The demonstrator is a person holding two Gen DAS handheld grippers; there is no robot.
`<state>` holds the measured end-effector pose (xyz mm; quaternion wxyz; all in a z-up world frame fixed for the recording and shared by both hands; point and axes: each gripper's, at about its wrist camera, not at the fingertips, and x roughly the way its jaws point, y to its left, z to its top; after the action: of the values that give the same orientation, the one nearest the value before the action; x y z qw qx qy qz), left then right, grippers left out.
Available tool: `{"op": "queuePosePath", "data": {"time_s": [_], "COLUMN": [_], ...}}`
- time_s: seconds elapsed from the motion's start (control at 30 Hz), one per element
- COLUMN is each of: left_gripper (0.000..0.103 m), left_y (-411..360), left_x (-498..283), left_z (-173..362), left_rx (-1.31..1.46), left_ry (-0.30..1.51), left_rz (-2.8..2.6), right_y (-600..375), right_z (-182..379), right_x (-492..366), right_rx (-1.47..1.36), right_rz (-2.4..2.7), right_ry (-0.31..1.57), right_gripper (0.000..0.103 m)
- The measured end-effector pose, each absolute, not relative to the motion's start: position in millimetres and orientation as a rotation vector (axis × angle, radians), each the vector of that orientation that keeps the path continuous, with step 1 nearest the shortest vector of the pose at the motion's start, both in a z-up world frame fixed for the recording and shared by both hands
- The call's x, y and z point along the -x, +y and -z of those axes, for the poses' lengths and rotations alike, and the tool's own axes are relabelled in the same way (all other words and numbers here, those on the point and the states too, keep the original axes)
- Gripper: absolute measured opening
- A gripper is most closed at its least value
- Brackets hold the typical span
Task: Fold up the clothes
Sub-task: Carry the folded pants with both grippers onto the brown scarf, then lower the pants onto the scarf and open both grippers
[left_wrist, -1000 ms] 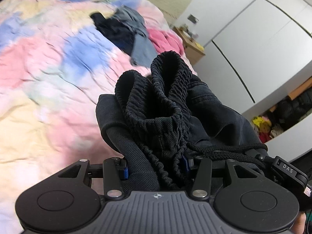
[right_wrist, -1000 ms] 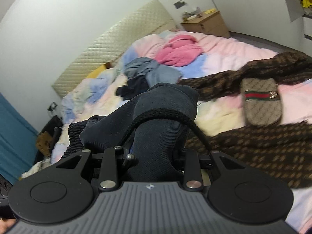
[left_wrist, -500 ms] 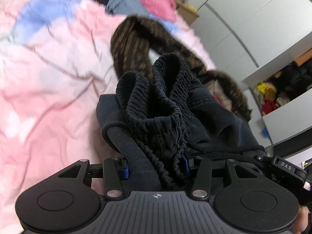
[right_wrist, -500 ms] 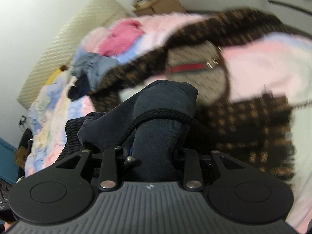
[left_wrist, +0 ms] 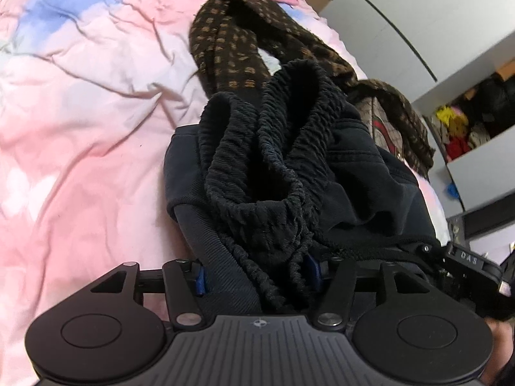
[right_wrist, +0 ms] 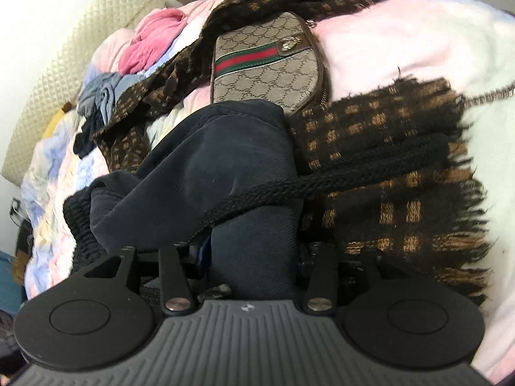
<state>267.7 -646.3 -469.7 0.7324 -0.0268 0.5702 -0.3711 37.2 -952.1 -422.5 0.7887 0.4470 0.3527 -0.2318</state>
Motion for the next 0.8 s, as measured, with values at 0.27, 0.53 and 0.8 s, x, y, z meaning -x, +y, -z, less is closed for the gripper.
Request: {"op": "queuePosePath", "data": {"time_s": [0.27,0.53,0.8], "left_gripper": [0.073,0.089,0.102], "left_y": [-648.0,-619.5,-600.3], "left_x": [-260.7,-241.4,-214.8], "left_z": [440.7,373.6,294.5], "left_rx": [-0.031,-0.081,-0.131], "left_ry": [1.275,1.187,1.061], "left_rz": [0.782,0.750,0.762], "right_y": [-944.4,-930.5,-893.3], "right_z": [395.8,348.4,272.3], "right_x": [-41.4,-18.3,3.6], "right_rx": [-0.880,-0.848,-0.739], "right_rz": [0.535,0.549,0.525], "right_ry": [0.807,0.736,0.669], "right_gripper": [0.064,0.072,0.073]}}
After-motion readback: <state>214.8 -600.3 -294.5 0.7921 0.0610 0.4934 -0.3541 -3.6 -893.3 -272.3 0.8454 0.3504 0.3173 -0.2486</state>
